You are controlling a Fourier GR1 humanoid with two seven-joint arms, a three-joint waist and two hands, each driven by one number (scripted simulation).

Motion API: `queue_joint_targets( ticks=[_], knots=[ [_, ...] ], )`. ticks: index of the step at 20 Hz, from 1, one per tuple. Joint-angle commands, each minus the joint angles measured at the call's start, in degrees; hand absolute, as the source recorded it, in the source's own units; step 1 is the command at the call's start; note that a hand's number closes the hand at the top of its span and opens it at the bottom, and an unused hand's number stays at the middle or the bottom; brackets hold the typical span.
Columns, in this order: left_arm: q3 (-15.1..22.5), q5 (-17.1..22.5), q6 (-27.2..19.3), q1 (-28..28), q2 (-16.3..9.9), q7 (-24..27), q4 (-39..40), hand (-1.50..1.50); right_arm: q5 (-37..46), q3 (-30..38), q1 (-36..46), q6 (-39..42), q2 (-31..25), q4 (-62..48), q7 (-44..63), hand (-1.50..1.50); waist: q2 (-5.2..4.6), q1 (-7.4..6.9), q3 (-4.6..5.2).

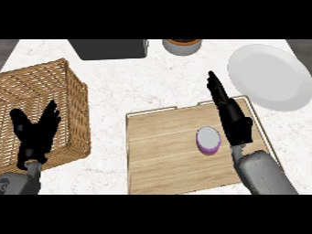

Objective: Pick the can from the tray and place it in the plate

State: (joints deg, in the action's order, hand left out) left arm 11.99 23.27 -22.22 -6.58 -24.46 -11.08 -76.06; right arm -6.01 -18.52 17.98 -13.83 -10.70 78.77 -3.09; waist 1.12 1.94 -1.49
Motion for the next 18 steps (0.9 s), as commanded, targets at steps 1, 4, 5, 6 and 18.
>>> queue_joint_targets(
  ticks=[1,4,5,6,18],
  knots=[
    [0.2,-0.9,2.6,-0.6,-1.5,-1.0,-1.6,0.00,-0.9,2.1,3.6,3.8,-1.8,1.1,0.5,1.50,-1.07,-2.03,1.47],
    [2.6,-0.4,3.9,1.0,0.5,-0.5,-1.9,0.00,-6.6,5.8,15.7,15.4,-9.1,3.5,3.6,1.50,-1.28,-2.88,1.54],
    [4.9,-2.0,2.7,0.5,2.1,-0.5,-2.9,0.00,-9.0,6.8,18.1,20.3,-11.6,3.5,3.1,1.50,-1.43,-2.92,1.49],
    [5.8,-1.9,4.4,2.5,2.6,1.1,-2.4,0.00,-9.5,7.1,20.2,23.3,-13.1,3.5,1.0,1.50,-1.72,-3.67,1.55],
    [6.2,-2.0,6.6,5.4,6.3,1.2,-6.5,0.00,-1.9,14.0,13.1,24.8,-22.0,-8.3,-17.5,-1.50,-1.28,-1.76,1.46]
  ],
)
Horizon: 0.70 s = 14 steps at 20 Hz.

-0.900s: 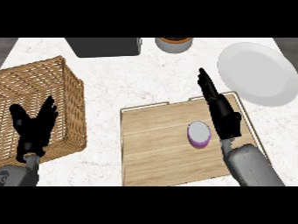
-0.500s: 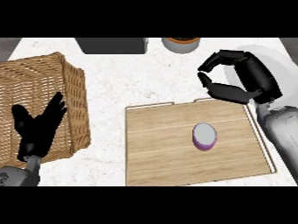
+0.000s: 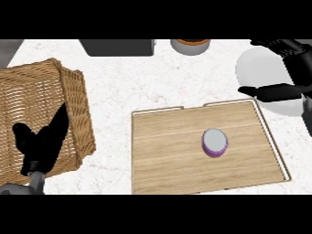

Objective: Pick the can from the tray and place it in the plate

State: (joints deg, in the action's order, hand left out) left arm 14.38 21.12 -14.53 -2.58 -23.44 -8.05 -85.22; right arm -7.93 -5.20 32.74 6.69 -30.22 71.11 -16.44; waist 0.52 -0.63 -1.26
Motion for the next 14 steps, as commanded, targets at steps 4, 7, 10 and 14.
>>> queue_joint_targets(
  ticks=[4,7,10,14],
  knots=[
    [3.6,-1.1,-1.1,1.4,4.7,-2.5,2.4,0.00,4.0,-2.9,-0.9,11.4,-10.6,1.5,-0.2,-1.50,-0.54,1.79,1.32],
    [2.7,-0.4,0.8,2.0,4.5,-1.1,2.7,0.00,8.4,-7.9,2.1,16.2,-14.2,3.8,3.1,-1.50,-0.52,1.38,1.44],
    [2.4,-0.4,0.6,5.0,4.1,-1.6,0.4,0.00,12.1,-12.8,1.8,18.5,-15.0,7.7,7.2,-1.50,-0.16,0.80,1.42],
    [2.8,-2.4,-1.4,2.0,6.4,-2.4,1.4,0.00,13.2,-13.6,3.4,20.6,-15.8,12.0,13.7,-1.50,-0.31,1.55,1.35]
  ],
)
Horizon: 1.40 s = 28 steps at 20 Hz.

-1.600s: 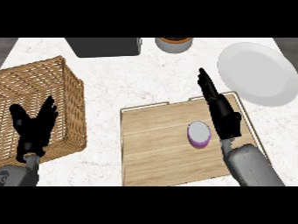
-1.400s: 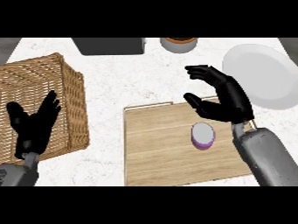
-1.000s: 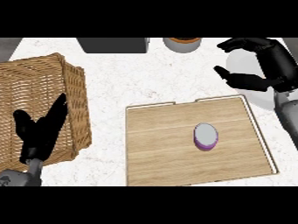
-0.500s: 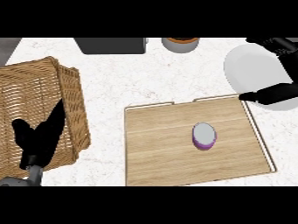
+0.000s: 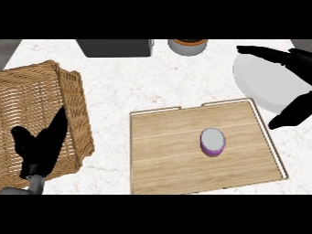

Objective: Pick the can from the tray and place it in the plate

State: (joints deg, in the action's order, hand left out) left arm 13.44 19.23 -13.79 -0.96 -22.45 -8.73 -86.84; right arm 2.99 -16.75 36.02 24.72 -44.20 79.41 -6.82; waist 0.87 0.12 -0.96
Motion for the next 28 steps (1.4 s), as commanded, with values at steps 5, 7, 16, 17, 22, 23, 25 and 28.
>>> queue_joint_targets(
  ticks=[5,7,16,17,22,23,25,28],
  knots=[
    [3.0,-0.4,0.3,0.8,5.6,-0.7,4.7,0.00,5.6,-6.8,-1.5,1.1,2.7,10.4,13.2,-1.50,-0.71,0.93,1.07],
    [1.7,0.5,0.1,-0.4,5.8,-3.0,5.2,0.00,6.7,-8.0,-1.1,1.2,4.2,10.9,15.0,-1.50,-0.83,0.74,1.06],
    [1.4,-1.3,0.7,1.4,6.2,-3.5,1.9,0.00,12.0,-12.9,-8.1,1.5,6.6,17.2,23.4,-1.50,-0.72,0.53,0.99],
    [1.7,-2.4,1.3,2.8,6.8,-0.2,3.5,0.00,13.8,-13.4,-8.3,-0.4,8.5,14.7,22.3,-1.50,-0.92,0.02,0.99],
    [2.3,-3.5,0.6,2.8,7.6,-3.6,1.2,0.00,15.0,-14.1,-11.8,-0.1,9.3,17.7,23.2,-1.50,-0.82,0.16,0.95],
    [1.7,-3.3,1.2,3.9,8.3,-0.8,2.7,0.00,13.9,-13.9,-10.4,1.5,9.9,19.5,25.7,-1.50,-0.80,0.17,1.01],
    [0.7,-3.3,2.0,1.9,7.7,-2.0,4.0,0.00,15.8,-13.6,-11.4,-0.3,10.6,18.8,24.9,-1.50,-0.93,0.25,0.98],
    [0.9,-3.8,2.0,2.7,8.8,-1.1,4.8,0.00,20.1,-16.7,-12.6,-1.3,11.6,20.3,26.7,-1.50,-0.90,0.54,1.01]
  ],
)
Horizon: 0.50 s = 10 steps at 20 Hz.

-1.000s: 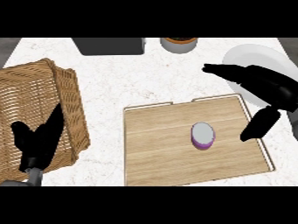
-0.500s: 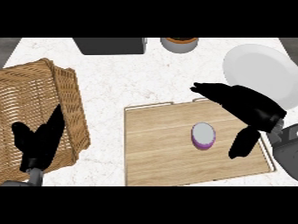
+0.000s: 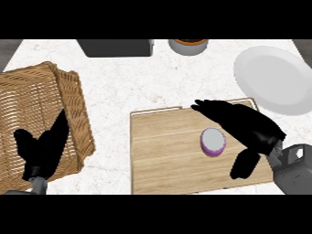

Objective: Pick the can from the tray and place it in the plate

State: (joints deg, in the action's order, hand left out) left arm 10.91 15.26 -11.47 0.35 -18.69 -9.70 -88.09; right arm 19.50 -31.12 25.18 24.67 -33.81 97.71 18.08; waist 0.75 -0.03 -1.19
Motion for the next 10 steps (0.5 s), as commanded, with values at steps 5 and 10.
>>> queue_joint_targets(
  ticks=[5,10],
  knots=[
    [3.3,-1.0,-0.3,0.2,5.6,-1.3,5.4,0.00,9.5,-3.7,-2.0,-3.1,1.8,-1.2,1.4,-1.50,-0.89,0.44,1.20],
    [1.3,-0.2,2.4,0.7,5.0,0.4,6.5,0.00,9.5,-1.1,0.5,-1.1,1.6,-4.4,-1.1,-1.50,-0.89,0.14,1.23]
  ],
)
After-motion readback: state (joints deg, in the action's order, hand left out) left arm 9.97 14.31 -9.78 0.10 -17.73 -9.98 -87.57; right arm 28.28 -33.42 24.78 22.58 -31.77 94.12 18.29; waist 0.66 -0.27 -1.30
